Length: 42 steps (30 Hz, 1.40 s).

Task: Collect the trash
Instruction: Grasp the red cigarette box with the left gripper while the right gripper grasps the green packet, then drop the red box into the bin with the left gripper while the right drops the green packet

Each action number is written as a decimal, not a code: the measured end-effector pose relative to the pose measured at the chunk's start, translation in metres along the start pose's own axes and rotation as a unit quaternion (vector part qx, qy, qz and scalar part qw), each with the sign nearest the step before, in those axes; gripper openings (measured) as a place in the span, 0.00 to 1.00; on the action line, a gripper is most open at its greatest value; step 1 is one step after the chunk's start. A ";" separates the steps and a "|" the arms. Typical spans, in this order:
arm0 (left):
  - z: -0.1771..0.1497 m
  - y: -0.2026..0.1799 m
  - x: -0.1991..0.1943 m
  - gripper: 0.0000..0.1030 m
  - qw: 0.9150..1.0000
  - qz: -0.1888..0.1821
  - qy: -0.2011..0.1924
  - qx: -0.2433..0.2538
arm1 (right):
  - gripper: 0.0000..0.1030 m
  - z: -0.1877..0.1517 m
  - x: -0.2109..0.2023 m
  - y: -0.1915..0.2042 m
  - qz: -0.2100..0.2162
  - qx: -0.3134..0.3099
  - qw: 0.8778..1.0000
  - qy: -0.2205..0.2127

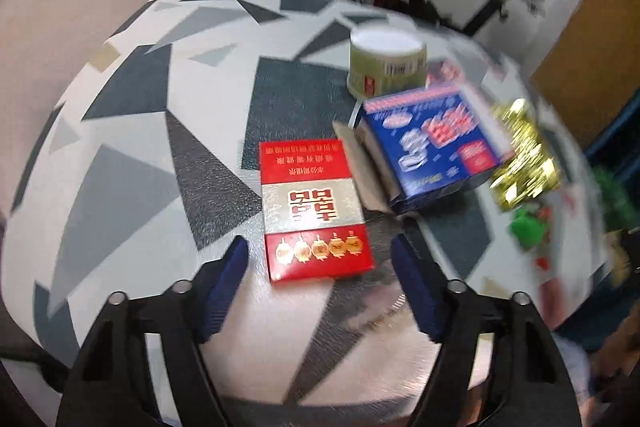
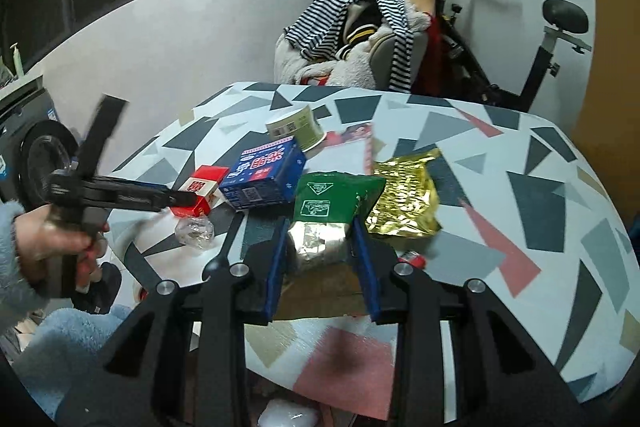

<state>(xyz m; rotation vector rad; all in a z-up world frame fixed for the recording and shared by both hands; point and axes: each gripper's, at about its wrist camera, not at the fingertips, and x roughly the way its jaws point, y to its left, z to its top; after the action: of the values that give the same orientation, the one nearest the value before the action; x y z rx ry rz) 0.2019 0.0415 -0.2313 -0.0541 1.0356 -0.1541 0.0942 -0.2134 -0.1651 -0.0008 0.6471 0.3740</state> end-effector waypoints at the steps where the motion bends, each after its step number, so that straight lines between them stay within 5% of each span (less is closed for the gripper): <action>1: 0.000 -0.001 0.005 0.60 1.000 0.010 0.005 0.008 | 0.33 -0.001 -0.003 -0.002 -0.004 0.000 1.000 -0.001; 12: 0.018 0.003 0.026 0.53 1.000 0.030 0.004 -0.005 | 0.33 -0.016 -0.016 -0.012 -0.015 0.015 1.000 0.005; 22: 0.000 0.012 -0.032 0.53 0.998 -0.008 -0.055 0.017 | 0.33 -0.020 -0.026 -0.007 -0.010 0.015 1.000 0.003; 33: -0.096 -0.038 -0.122 0.53 0.983 -0.142 -0.081 0.088 | 0.33 -0.022 -0.053 0.008 -0.003 0.000 1.000 -0.020; 37: -0.135 -0.058 -0.114 0.53 0.978 -0.172 -0.048 0.104 | 0.33 -0.027 -0.061 0.013 -0.011 -0.018 1.000 -0.018; 42: -0.174 -0.080 -0.075 0.53 0.976 -0.164 0.020 0.138 | 0.33 -0.037 -0.064 0.013 -0.009 -0.015 1.000 -0.008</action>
<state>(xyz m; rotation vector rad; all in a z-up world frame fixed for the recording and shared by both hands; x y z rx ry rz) 0.0065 -0.0212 -0.2466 0.0312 1.0311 -0.6009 0.0211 -0.2269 -0.1558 -0.0314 0.6253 0.3661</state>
